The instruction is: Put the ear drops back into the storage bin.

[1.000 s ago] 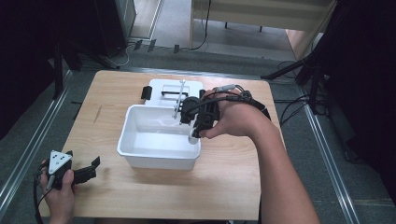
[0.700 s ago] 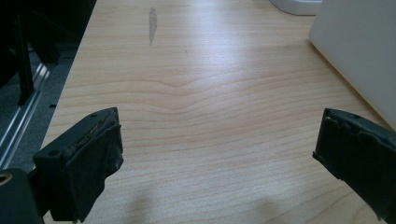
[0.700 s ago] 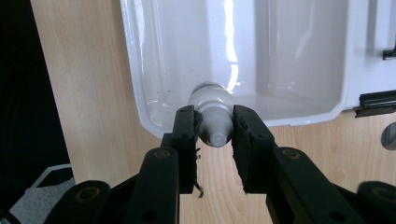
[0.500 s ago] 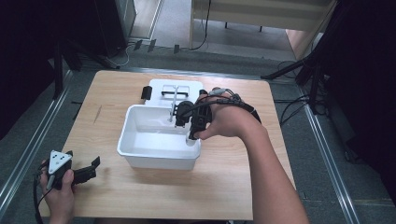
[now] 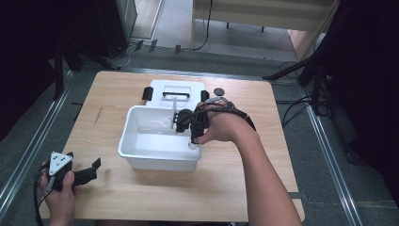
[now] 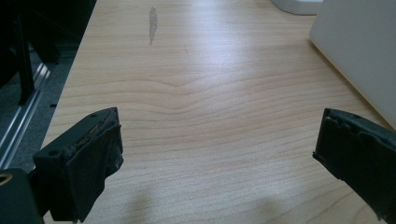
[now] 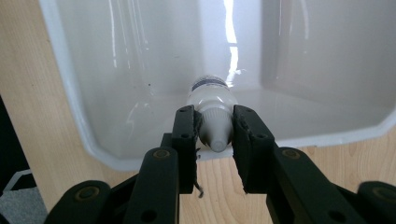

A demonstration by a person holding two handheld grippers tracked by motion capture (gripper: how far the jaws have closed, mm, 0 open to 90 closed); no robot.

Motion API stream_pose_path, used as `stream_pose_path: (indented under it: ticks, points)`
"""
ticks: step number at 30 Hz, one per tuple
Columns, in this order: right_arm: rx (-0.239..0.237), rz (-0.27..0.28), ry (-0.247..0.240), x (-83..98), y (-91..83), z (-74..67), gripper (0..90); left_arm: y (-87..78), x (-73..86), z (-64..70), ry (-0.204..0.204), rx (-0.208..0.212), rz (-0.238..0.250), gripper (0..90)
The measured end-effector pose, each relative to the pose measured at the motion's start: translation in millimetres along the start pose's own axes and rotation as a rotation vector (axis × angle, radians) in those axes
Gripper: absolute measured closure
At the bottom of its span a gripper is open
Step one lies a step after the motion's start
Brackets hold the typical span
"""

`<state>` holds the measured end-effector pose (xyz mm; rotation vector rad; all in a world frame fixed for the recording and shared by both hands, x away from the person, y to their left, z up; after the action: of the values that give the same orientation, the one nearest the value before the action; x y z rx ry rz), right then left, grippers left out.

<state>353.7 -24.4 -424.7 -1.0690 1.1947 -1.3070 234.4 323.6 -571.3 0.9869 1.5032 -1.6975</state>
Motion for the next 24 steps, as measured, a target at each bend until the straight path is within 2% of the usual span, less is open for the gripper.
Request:
stream_pose_path:
  ticks: [8, 17, 24]
  points:
    - [0.016, -0.021, -0.025, -3.4, 20.4, 7.6, 72.0, 0.0, 0.0, 0.1, 0.0, 0.001, 0.003, 1.4]
    - [0.02, -0.036, -0.006, -8.4, 33.5, 11.6, 72.0, 0.0, 0.1, 0.4, 0.003, -0.001, 0.004, 1.4]
    - [0.019, -0.055, -0.018, -11.7, 44.5, 13.9, 72.0, 0.1, 0.1, 0.5, 0.0, -0.001, 0.003, 1.4]
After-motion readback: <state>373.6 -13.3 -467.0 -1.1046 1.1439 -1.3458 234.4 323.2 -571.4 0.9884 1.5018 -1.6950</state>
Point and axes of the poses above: each handheld gripper's, and its own axes: y roughly forward along the jaws, x roughly out of its underside, z roughly to its right, the point moved 4 cm from there along y, roughly forward along the jaws
